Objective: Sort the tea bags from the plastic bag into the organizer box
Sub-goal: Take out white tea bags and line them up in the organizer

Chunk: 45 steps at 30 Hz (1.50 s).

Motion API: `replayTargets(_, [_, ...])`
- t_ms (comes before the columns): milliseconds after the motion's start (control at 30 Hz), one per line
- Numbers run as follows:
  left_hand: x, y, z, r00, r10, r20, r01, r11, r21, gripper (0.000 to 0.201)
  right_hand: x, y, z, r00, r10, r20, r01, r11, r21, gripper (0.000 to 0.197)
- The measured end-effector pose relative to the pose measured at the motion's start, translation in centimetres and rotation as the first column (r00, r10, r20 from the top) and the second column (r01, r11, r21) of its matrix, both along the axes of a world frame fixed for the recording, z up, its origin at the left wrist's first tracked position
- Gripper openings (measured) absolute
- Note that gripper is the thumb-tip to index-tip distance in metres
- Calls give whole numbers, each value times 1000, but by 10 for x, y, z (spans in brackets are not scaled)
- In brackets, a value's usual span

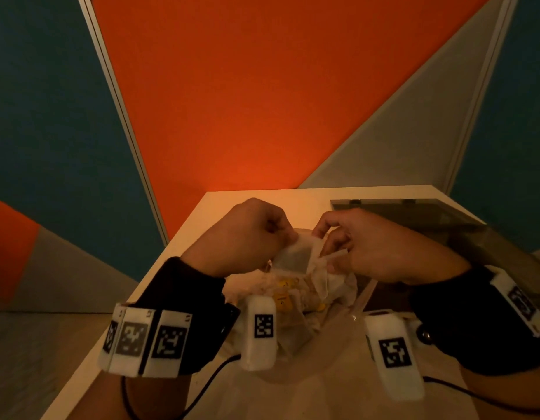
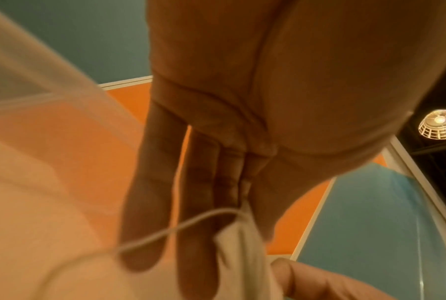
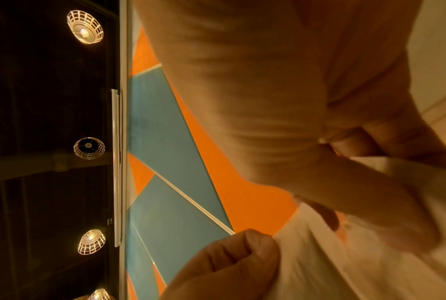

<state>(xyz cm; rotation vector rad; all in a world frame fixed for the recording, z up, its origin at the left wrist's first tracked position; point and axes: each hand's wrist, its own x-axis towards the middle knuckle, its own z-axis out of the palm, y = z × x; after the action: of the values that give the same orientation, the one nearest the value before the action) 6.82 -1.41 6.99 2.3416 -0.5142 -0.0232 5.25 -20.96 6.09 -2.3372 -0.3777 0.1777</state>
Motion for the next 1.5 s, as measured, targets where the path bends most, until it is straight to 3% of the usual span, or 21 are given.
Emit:
replayTargets(167, [-3,-9,-1,997,77,-33,-82,976,-203,19,0,-5,3,999,-18,41,19,1000,-23,20])
replayTargets(300, [-5,-14,-1,995,68,-74,-84,965,-249,19,-3,-5,6,1000,-1,-17,4,982,191,22])
replayTargets(400, [-8,-14,2,990,41,-135,-78,955,-287,19,-3,-3,6,999,-40,-25,45,964,262,17])
replayTargets(700, [-12,-11,1,988,-86,-131,61,980,-188,37,0,-3,3,992,-96,84,79,980,181,7])
replayTargets(833, [-6,-9,-3,998,-43,-41,38,991,-126,23,-1,-1,3,990,-105,94,95,989,111,5])
replayTargets(1067, [-4,-4,0,1000,1,-30,-8,973,-231,29,-3,-10,8,984,-146,104,137,987,85,5])
replayTargets(1233, [-10,-8,2,986,-82,-143,59,985,-161,28,-5,-10,12,985,-124,123,114,990,83,5])
replayTargets(1400, [-10,-10,0,994,-108,12,109,991,-78,19,-9,-11,16,981,-129,148,128,992,16,5])
replayTargets(1500, [-8,-6,1,993,-114,-32,109,984,-143,17,-10,-16,18,979,-149,142,157,987,-45,5])
